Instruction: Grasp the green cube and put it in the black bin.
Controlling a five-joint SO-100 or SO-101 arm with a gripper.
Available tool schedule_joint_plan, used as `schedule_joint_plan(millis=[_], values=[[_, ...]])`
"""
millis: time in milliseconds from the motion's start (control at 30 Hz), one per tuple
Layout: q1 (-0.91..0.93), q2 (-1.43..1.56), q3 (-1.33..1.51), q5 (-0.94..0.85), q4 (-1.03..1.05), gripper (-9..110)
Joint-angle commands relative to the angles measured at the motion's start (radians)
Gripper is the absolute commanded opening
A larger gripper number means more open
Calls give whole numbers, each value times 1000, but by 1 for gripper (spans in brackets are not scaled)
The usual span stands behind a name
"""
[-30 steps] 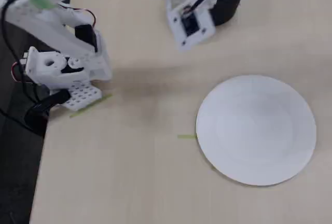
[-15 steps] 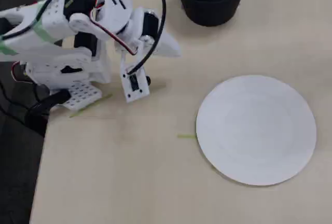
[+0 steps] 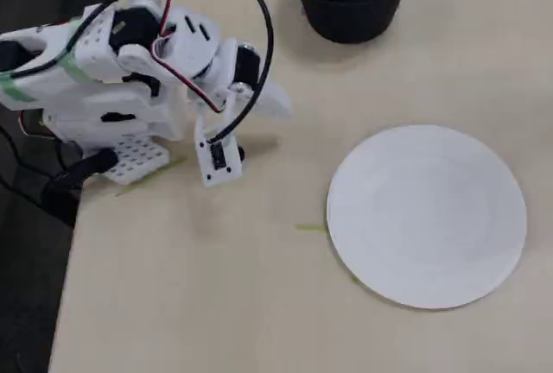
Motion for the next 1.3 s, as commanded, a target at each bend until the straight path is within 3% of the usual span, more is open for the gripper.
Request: schedule_joint_plan(millis=[0, 400, 467, 1267], values=[[-3, 5, -2, -6, -14, 0], [-18, 6, -2, -29, -14, 0], [-18, 6, 0, -29, -15, 5], [-18, 6, 0, -31, -15, 0]])
